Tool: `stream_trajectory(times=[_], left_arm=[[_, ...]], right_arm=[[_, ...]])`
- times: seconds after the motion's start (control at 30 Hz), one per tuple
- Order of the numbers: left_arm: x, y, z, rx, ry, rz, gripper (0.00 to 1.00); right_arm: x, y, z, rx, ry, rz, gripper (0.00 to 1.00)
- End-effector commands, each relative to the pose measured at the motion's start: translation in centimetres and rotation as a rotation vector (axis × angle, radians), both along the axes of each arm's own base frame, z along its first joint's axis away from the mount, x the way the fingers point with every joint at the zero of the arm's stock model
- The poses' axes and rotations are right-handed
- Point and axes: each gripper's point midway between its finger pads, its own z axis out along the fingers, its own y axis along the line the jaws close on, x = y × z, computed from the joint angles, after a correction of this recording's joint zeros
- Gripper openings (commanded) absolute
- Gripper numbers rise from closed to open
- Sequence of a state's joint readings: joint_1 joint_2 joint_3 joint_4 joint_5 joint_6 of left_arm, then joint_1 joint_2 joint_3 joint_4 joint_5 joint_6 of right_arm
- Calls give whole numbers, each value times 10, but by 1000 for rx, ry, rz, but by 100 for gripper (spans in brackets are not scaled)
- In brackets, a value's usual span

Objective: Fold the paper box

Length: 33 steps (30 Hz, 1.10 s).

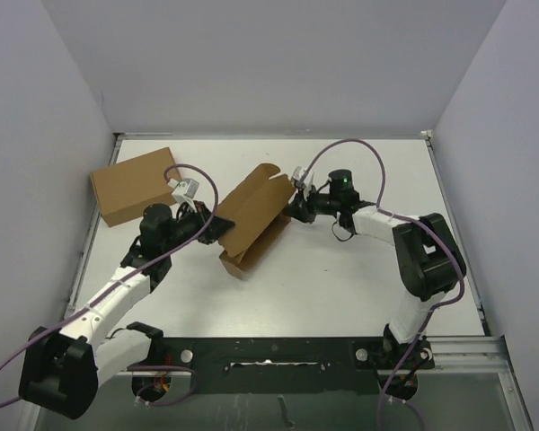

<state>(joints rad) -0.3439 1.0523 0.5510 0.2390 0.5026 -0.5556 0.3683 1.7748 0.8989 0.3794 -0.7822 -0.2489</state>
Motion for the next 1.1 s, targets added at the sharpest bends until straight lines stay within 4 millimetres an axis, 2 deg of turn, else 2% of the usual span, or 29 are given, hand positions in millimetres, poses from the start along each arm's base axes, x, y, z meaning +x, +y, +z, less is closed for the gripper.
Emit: stream_trajectory(times=[0.0,0.03,0.17,0.23,0.3,0.57,0.73,1.07], left_arm=[[12,16,21,-56,-45,139,6],[13,19,22,-64,-43,155,12],[10,24,27,-100,-47,179,40],[9,26,28,-111,-46,185,50],[8,27,26,-117,-34,189,56],[10,28,2,-126,64,201,64],[10,34,0,-121,68,233,68],[9,36,-13,-116,97,249,69]], right_arm=[[-15,-6,22,-156,112,74,0],[-22,-10,19,-198,168,84,0],[-30,-22,15,-300,249,106,0],[-33,-29,12,-348,288,108,0],[-34,-35,12,-394,311,105,0],[-35,-67,8,-571,375,43,0],[-32,-89,-3,-689,400,-10,3],[-26,-105,-35,-797,435,-53,7]])
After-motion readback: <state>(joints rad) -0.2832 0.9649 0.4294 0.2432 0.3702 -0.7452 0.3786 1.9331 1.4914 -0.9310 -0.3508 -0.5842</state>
